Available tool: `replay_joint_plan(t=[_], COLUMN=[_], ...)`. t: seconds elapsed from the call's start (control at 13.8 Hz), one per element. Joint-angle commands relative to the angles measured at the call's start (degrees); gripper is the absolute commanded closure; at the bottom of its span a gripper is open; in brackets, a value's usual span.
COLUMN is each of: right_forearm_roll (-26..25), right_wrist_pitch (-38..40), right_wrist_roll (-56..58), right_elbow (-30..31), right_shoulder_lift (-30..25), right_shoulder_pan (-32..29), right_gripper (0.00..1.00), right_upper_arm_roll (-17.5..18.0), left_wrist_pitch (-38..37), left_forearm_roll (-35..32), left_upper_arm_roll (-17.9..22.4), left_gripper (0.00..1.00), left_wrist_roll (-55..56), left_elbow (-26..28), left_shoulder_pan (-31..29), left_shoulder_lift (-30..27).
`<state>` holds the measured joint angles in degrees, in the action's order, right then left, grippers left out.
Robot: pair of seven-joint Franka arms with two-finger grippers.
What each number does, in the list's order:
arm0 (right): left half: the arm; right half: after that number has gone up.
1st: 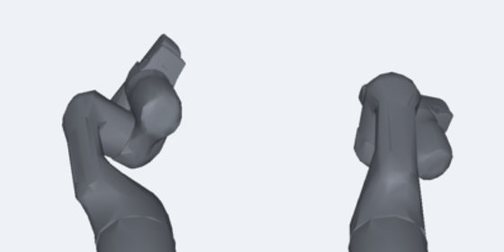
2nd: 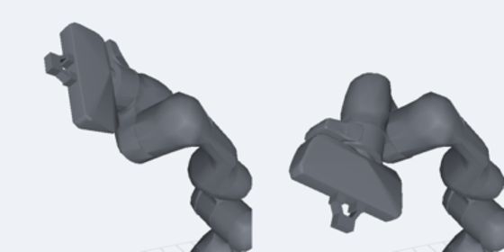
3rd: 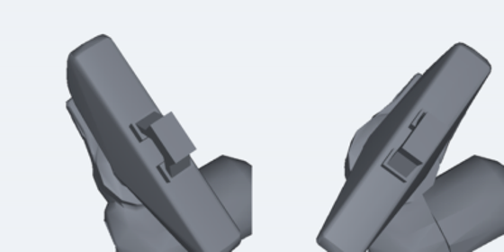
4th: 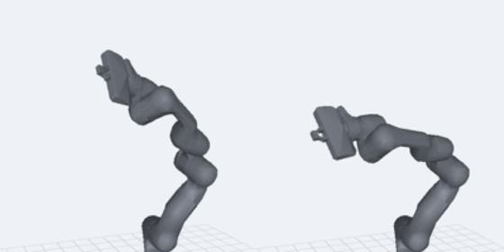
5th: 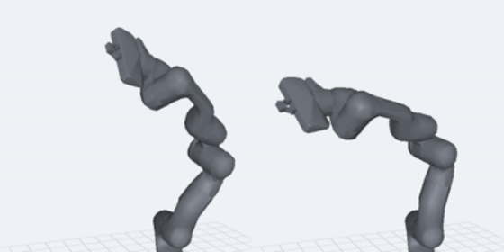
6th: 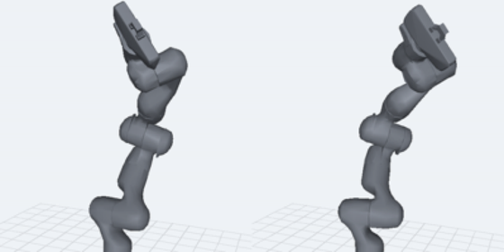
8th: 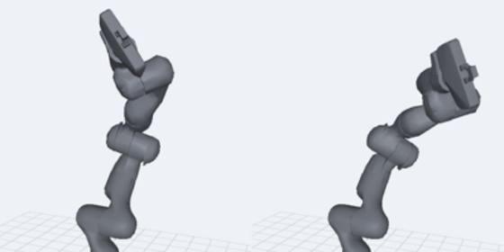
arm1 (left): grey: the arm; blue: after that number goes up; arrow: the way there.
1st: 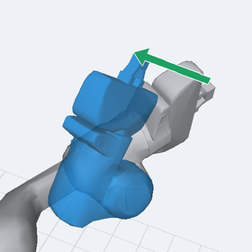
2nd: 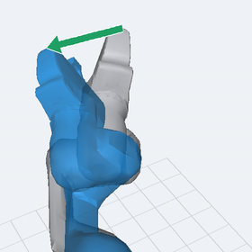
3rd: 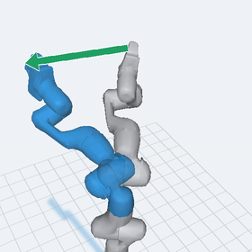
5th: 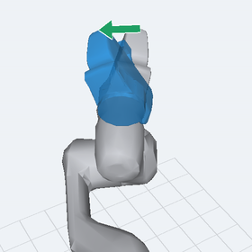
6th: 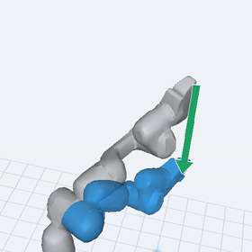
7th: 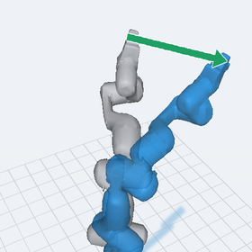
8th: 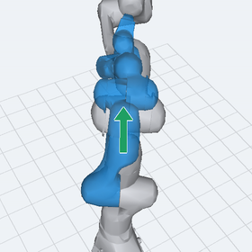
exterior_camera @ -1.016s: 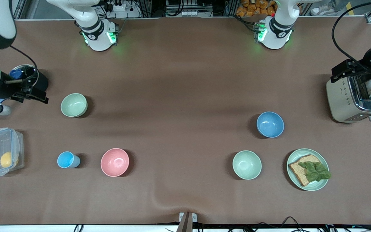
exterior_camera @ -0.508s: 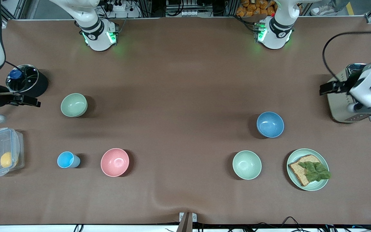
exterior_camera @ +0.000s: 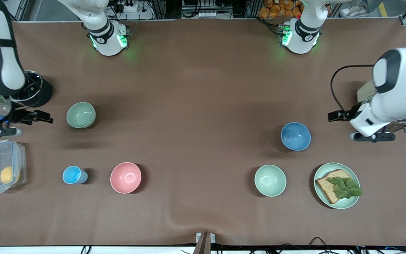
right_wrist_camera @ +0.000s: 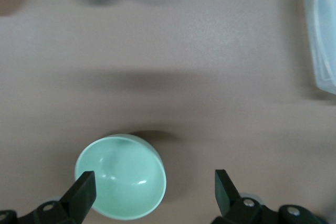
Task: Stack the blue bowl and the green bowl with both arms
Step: 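Reach the right gripper to the green bowl while the left gripper reaches the blue bowl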
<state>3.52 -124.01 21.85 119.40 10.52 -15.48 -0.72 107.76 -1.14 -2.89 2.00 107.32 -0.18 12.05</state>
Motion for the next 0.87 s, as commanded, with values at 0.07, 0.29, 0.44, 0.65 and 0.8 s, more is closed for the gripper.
replay_joint_plan(t=[0.07,0.29,0.44,0.65,0.8], right_forearm_roll=[1.22,1.22,1.22,1.31,1.31], right_wrist_pitch=[-7.99,-15.79,-20.11,-22.06,-22.06], right_wrist_roll=[7.13,9.26,9.35,11.11,11.29], right_elbow=[5.05,9.52,12.25,14.45,15.25], right_shoulder_lift=[2.40,4.34,4.95,6.10,6.10], right_shoulder_pan=[-1.74,-2.45,-2.10,-2.36,-2.45], right_gripper=[0.00,0.00,0.00,0.14,0.28], right_upper_arm_roll=[0.63,0.63,0.72,0.81,0.90], left_wrist_pitch=[5.61,7.20,7.46,9.84,10.63], left_forearm_roll=[0.26,0.26,0.26,0.26,0.17], left_upper_arm_roll=[-0.27,-0.27,-0.27,-0.27,-0.27], left_gripper=[0.00,0.00,0.00,0.00,0.00], left_wrist_roll=[-0.59,-0.59,-0.59,-0.59,-0.59], left_elbow=[2.98,3.68,4.47,6.41,6.85], left_shoulder_pan=[0.53,0.53,0.53,0.44,0.53], left_shoulder_lift=[3.24,5.17,6.41,6.59,6.85])
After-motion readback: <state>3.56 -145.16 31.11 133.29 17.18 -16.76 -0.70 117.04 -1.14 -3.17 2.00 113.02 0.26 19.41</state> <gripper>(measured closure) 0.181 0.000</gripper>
